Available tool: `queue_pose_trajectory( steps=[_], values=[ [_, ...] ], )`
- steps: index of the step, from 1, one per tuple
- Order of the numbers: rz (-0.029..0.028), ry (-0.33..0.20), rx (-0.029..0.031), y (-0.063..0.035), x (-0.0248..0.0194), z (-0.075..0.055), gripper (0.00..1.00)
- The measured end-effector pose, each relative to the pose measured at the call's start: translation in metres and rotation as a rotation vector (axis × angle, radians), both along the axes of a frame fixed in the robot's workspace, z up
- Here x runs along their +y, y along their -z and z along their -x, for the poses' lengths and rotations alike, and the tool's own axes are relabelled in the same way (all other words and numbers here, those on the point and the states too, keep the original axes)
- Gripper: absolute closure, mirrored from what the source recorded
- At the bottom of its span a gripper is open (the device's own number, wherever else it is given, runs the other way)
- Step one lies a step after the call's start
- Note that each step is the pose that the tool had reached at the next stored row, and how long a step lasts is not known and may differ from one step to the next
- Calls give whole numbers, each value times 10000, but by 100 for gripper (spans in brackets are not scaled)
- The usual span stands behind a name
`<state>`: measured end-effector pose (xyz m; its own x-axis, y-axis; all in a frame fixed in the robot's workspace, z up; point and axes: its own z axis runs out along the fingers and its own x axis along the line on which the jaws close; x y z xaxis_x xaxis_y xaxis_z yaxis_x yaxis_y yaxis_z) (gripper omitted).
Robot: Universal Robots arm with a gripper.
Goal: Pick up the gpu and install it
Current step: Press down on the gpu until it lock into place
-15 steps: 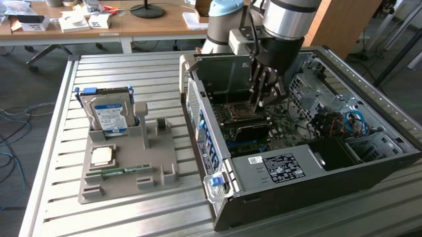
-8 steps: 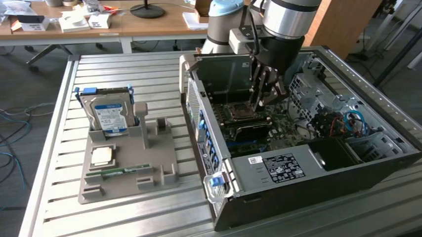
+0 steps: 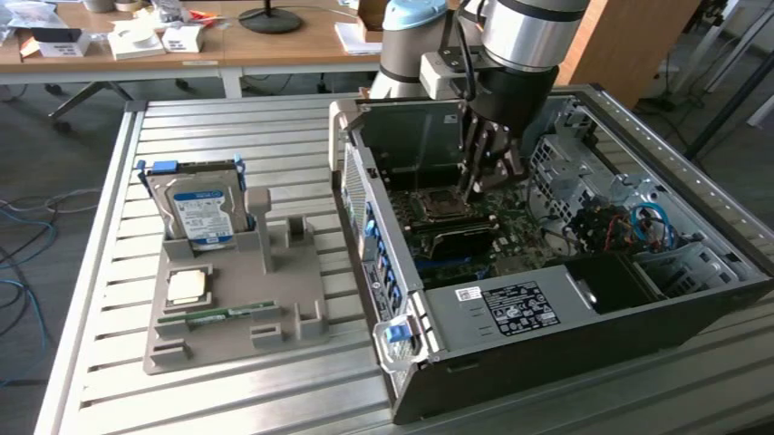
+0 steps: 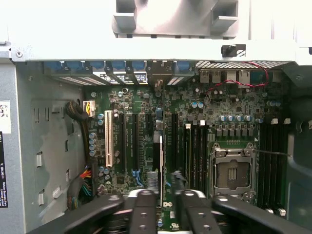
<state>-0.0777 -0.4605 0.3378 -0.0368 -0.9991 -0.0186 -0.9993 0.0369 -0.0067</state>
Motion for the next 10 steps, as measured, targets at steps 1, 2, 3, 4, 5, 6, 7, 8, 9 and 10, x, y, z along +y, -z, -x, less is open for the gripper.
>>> queue_pose_trajectory(
  steps=[1, 2, 3, 4, 5, 6, 7, 8, 9, 10],
  values=[
    [0, 0, 0, 0, 0, 0, 74],
    [0, 0, 0, 0, 0, 0, 80],
    [0, 0, 0, 0, 0, 0, 86],
    [0, 0, -1, 0, 0, 0, 86],
    [0, 0, 0, 0, 0, 0, 89],
    [0, 0, -1, 0, 0, 0, 89],
    [0, 0, -1, 0, 0, 0, 89],
    [0, 0, 0, 0, 0, 0, 89],
    [0, 0, 0, 0, 0, 0, 89],
    [0, 0, 0, 0, 0, 0, 89]
  ],
)
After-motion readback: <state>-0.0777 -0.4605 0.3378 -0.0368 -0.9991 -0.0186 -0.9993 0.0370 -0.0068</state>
